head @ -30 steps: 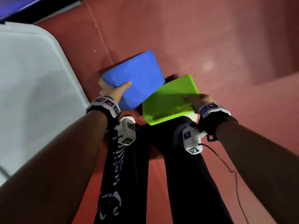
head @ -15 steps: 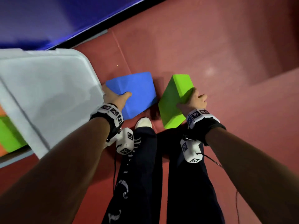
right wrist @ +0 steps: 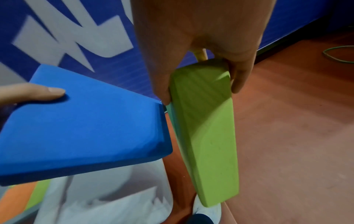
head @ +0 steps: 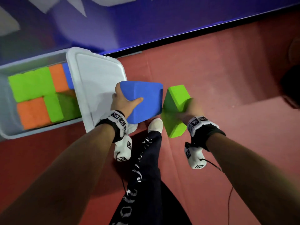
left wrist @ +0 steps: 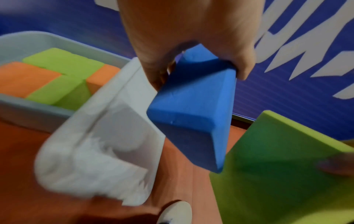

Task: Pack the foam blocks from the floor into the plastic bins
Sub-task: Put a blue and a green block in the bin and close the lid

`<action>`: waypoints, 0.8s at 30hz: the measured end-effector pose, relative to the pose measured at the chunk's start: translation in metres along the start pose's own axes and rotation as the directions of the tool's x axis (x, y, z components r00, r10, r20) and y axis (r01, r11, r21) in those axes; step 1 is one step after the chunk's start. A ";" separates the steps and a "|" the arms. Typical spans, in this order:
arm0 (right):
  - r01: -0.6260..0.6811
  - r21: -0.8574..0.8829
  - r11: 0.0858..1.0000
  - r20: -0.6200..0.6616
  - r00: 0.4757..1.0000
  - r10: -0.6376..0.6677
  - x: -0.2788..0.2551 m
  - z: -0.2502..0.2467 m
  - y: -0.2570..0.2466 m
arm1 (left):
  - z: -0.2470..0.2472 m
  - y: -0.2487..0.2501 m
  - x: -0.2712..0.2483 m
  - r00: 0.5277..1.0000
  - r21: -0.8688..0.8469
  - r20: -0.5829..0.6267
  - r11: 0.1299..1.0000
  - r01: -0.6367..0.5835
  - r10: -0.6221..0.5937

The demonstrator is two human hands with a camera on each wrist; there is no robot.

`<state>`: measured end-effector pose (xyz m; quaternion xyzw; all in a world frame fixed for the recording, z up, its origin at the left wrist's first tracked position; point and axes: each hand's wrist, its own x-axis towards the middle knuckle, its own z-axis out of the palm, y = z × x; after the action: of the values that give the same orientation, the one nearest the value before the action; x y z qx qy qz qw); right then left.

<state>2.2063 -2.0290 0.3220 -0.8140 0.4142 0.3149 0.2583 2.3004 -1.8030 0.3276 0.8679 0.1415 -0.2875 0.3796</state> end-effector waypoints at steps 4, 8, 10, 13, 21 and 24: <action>0.145 -0.001 0.989 -0.142 0.979 -0.143 -0.064 0.007 -0.020 | -0.045 -0.039 -0.064 0.979 -0.084 -0.195 0.994 -0.076 0.058; 0.255 -0.038 0.966 -0.181 0.949 -0.258 -0.130 0.031 -0.047 | -0.116 -0.086 -0.098 0.898 -0.185 -0.436 0.971 -0.152 0.058; 0.288 -0.085 0.954 -0.163 0.940 -0.298 -0.161 0.042 -0.063 | -0.152 -0.113 -0.108 0.862 -0.214 -0.505 0.961 -0.174 0.044; 0.379 -0.183 0.907 -0.134 0.904 -0.405 -0.205 0.059 -0.101 | -0.200 -0.157 -0.125 0.832 -0.217 -0.554 0.958 -0.188 0.038; 0.567 -0.316 0.760 0.049 0.810 -0.584 -0.276 0.154 -0.243 | -0.264 -0.287 -0.151 0.747 -0.325 -0.626 0.946 0.010 -0.223; 0.571 -0.284 0.770 0.076 0.814 -0.576 -0.289 0.199 -0.285 | -0.301 -0.311 -0.134 0.771 -0.243 -0.617 0.970 0.003 -0.157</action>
<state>2.2532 -1.5966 0.4445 -0.9327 0.0967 0.2729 0.2149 2.1673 -1.3752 0.3942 0.8574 0.3299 0.0226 0.3943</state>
